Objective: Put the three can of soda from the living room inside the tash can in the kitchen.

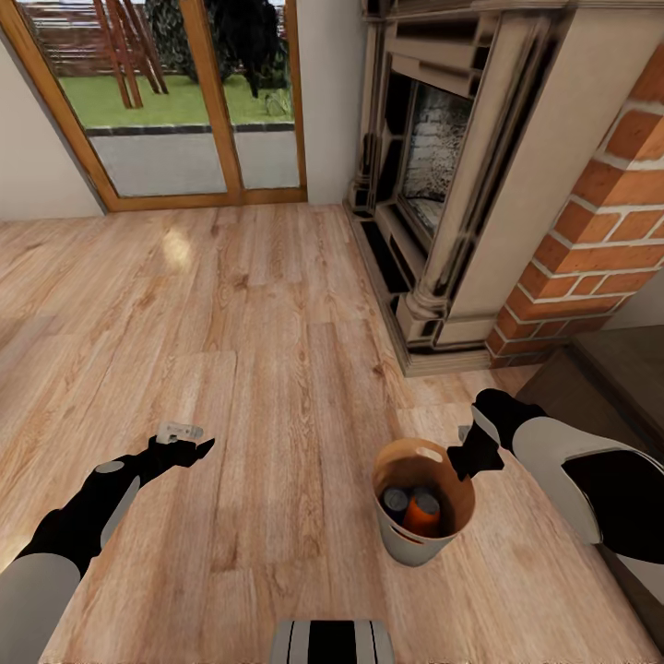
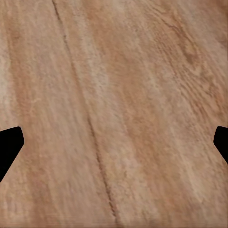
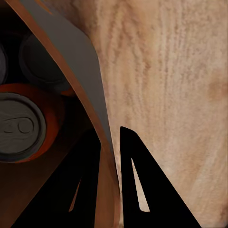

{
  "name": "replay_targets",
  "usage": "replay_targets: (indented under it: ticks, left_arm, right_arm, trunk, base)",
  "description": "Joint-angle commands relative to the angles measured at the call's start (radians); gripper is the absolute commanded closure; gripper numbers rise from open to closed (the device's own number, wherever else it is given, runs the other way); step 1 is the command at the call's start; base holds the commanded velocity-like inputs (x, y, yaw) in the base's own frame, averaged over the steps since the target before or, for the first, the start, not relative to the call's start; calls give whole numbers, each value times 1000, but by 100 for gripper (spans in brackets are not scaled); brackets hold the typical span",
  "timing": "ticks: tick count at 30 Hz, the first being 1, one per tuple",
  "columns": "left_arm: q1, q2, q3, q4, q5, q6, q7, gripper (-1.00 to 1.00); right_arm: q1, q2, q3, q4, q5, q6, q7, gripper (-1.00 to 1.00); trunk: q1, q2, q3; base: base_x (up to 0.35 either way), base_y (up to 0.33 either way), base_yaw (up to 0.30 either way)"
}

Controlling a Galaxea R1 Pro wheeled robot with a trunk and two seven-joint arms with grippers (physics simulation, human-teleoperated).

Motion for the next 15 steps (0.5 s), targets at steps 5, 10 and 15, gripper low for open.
replay_targets:
  ticks: [5,10,15]
  left_arm:
    - [0,-6,-1,0,-4,0,0,-100]
    - [0,-7,-2,0,-3,0,0,-100]
    - [0,-8,-2,0,-2,0,0,-100]
  right_arm:
    - [1,-2,-11,1,-17,2,6,100]
    - [1,-2,-11,1,-17,2,6,100]
    - [1,-2,-11,1,-17,2,6,100]
  trunk:
    - [3,-1,-20]
    - [3,-1,-24]
    - [3,-1,-24]
  base:
    - [0,0,0]
    - [0,0,0]
    - [0,0,0]
